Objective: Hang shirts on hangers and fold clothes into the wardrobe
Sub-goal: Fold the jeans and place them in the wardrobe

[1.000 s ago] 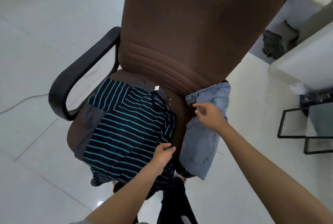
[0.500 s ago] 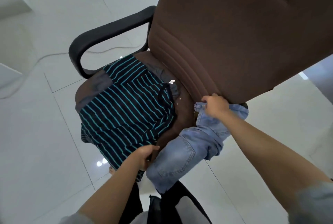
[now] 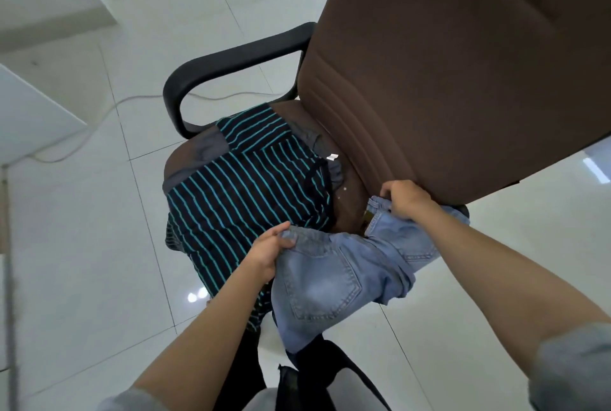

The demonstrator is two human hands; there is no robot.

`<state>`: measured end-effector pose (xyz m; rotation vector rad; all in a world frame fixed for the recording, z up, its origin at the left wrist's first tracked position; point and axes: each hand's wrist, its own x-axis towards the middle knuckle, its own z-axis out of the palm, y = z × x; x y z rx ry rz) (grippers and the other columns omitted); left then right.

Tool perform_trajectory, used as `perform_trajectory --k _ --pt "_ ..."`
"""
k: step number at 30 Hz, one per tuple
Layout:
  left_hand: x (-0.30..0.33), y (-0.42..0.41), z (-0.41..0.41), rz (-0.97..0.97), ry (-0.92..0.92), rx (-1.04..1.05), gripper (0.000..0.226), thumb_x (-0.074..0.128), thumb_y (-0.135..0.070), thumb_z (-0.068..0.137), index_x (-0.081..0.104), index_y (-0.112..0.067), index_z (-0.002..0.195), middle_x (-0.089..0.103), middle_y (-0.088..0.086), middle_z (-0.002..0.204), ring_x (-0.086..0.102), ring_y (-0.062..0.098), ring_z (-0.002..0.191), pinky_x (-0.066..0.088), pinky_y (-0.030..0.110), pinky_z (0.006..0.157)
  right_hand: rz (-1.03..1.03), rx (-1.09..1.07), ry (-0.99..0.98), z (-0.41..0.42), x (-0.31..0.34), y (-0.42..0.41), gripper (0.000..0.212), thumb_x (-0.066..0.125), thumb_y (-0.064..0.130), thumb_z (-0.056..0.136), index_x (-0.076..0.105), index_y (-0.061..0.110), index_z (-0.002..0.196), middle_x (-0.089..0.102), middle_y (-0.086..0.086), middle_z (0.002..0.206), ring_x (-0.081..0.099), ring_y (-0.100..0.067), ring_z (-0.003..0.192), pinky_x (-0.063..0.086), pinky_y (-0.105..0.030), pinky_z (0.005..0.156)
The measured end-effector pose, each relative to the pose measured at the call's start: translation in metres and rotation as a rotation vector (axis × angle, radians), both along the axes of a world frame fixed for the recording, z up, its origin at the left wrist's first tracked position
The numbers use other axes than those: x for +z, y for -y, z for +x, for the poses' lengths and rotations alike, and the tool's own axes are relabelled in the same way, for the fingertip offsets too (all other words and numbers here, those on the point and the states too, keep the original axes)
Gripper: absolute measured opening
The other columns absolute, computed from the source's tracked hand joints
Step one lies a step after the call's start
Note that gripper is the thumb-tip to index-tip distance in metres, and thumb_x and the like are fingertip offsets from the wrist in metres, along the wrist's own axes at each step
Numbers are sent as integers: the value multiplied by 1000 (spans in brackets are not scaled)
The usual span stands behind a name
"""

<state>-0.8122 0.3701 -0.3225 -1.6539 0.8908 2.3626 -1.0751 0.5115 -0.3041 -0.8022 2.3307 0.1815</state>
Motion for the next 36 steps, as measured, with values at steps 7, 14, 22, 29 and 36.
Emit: perform_trajectory --k 7,14,22,29,36 --pt "11 2 4 -1 -56 76 45 49 3 91 52 -18 131 55 11 126 58 34 109 52 45 89 39 89 77 3 1 4 31 49 0 88 60 26 102 55 -3 111 56 -21 89 46 -27 74" --pt "23 2 8 -95 -77 199 35 50 4 91 63 -15 118 66 10 108 66 29 97 56 39 79 -266 -210 328 -12 17 2 42 46 -6 84 70 20 106 61 -6 114 60 -19 89 45 -23 67" --pt "54 7 8 -297 -191 184 40 59 7 83 64 -13 117 65 8 117 64 27 102 54 38 85 -667 -204 349 -19 59 -8 38 64 -3 84 67 28 105 61 2 118 55 -12 111 40 -23 93" --pt "90 -9 11 -778 -261 43 29 69 0 81 66 -11 108 63 -4 111 60 18 107 52 40 93 -828 -254 231 8 96 -38 43 56 -7 86 63 20 119 55 1 126 49 -19 126 38 -28 104" --pt "137 -37 43 -1069 -411 -117 24 71 -4 80 64 -16 100 64 -1 109 61 11 102 51 34 94 -1113 -330 72 101 148 -75 51 54 -10 86 60 32 114 61 2 121 61 -18 110 49 -41 100"
